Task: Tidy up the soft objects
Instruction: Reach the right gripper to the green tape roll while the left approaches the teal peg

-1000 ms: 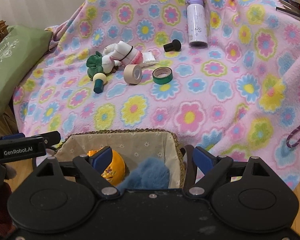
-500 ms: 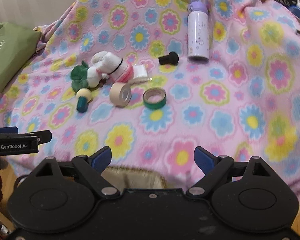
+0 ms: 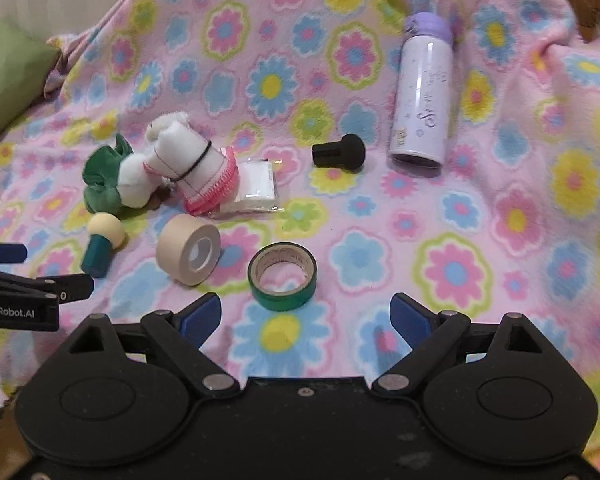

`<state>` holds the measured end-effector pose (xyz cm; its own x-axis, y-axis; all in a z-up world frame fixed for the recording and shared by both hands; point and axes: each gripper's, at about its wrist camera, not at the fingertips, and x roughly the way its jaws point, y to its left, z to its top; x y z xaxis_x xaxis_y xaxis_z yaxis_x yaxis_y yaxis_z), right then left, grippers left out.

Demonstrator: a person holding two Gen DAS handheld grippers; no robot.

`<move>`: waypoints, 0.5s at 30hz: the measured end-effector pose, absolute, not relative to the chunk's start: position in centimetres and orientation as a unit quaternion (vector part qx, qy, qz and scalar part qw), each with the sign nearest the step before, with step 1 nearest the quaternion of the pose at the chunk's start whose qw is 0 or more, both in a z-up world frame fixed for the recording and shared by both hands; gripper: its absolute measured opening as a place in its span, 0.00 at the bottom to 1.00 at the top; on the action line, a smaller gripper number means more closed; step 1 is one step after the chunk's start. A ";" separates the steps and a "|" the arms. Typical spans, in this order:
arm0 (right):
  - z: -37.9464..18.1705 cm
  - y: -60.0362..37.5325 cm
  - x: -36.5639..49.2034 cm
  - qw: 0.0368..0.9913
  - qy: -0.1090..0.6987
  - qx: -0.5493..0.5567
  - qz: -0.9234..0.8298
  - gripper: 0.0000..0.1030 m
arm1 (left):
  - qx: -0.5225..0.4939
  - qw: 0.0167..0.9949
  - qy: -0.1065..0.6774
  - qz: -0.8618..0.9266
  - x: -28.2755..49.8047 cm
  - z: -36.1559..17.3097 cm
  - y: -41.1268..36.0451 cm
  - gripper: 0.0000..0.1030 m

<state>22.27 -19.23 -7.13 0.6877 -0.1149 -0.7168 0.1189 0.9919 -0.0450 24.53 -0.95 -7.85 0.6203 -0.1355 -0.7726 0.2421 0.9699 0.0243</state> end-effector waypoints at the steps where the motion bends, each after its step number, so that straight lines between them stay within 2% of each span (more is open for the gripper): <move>1: -7.5 -19.2 22.7 0.919 0.390 -0.002 -0.060 0.89 | 0.062 0.897 0.425 -0.104 24.8 -8.1 -0.9 0.96; 15: -9.8 -19.8 25.9 0.922 0.385 0.003 -0.046 0.89 | 0.026 0.896 0.443 -0.013 28.3 -9.6 3.7 0.96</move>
